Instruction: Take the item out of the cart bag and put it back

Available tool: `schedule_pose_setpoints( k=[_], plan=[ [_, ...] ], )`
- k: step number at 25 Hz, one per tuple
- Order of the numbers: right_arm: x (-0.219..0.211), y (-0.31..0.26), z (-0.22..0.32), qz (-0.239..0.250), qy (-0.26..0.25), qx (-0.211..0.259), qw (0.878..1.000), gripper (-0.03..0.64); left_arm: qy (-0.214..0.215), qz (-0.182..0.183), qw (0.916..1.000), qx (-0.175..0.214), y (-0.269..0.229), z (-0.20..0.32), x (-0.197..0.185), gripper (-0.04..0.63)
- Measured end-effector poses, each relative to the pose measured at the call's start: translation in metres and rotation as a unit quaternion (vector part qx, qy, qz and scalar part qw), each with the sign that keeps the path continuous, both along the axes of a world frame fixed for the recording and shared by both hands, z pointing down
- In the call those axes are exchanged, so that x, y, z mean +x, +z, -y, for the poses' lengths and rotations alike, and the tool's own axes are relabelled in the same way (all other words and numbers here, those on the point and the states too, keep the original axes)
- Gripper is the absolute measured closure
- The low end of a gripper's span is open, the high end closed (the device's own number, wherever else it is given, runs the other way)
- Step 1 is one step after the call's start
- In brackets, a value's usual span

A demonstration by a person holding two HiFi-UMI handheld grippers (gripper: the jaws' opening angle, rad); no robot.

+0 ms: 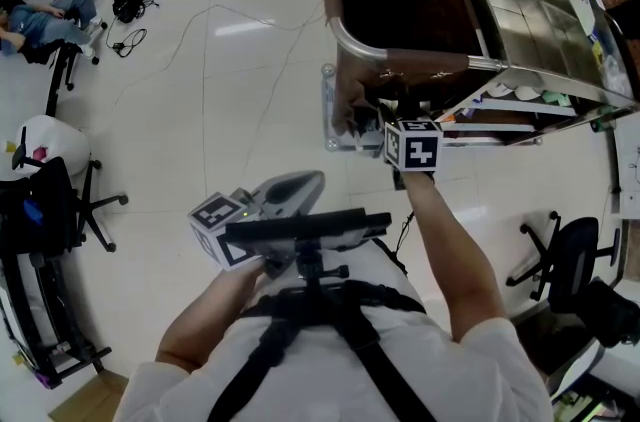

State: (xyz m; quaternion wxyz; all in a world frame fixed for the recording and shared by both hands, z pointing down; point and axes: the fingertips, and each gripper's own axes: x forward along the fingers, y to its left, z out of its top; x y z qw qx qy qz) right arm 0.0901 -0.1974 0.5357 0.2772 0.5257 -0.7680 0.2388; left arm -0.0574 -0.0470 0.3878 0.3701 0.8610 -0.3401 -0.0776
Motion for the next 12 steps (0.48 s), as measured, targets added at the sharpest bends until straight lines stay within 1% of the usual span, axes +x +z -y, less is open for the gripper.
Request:
schedule_pose_setpoints(
  k=[3, 7, 12],
  plan=[
    [0.000, 0.004, 0.001, -0.006, 0.002, -0.004, 1.000, 0.482, 0.004, 0.003, 1.0000, -0.004, 0.000, -0.002, 0.000, 0.592],
    [0.001, 0.009, 0.001, -0.014, 0.004, -0.011, 1.000, 0.499, 0.000, 0.003, 1.0000, -0.001, -0.001, -0.001, -0.002, 0.592],
    [0.003, 0.015, 0.002, -0.016, 0.007, -0.014, 1.000, 0.499, -0.002, 0.004, 1.0000, 0.000, -0.001, -0.001, -0.003, 0.592]
  ],
)
